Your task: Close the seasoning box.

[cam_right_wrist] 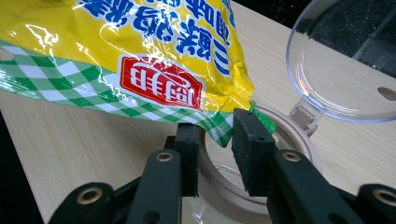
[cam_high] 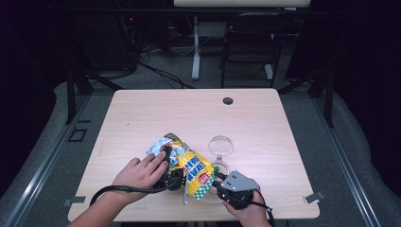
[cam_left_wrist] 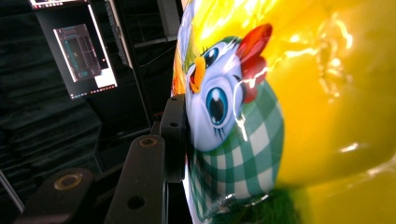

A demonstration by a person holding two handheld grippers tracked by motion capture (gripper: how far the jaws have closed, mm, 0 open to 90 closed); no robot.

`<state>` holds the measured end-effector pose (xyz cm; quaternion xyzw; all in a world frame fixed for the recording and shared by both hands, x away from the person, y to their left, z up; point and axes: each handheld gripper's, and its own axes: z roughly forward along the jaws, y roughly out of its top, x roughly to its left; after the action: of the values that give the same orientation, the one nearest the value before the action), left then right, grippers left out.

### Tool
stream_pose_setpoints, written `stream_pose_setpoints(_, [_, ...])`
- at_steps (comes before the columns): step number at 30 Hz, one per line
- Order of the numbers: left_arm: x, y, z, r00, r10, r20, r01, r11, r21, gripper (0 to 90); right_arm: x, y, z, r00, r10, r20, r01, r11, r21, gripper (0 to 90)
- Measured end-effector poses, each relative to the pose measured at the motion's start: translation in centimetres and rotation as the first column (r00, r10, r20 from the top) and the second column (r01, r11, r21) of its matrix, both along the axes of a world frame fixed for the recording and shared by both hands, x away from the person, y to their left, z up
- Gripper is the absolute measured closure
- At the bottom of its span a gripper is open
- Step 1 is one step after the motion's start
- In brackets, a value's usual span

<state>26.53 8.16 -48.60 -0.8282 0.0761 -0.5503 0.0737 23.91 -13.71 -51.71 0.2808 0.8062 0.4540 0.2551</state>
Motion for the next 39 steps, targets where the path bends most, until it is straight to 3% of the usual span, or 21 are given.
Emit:
stream_pose_setpoints(7, [-0.13,0.01,0.03,0.9997,-0.011,0.023,0.01,0.9998,0.014,66.3,-0.03,0.05,-0.01,1.0,0.003,0.0,-0.003,1.0,-0.001,72.2])
stream_pose_setpoints(9, [-0.18,-0.03,0.15,1.0,-0.002,0.01,0.002,0.9997,0.024,66.4,-0.03,0.05,-0.01,1.0,0.004,0.0,-0.004,1.0,0.0,72.2])
stream_pose_setpoints(39, [-0.8,-0.75,0.99,0.9985,-0.022,0.051,0.017,0.9943,0.105,67.5,-0.11,0.06,-0.16,1.0,-0.005,-0.002,0.005,1.0,0.022,72.0])
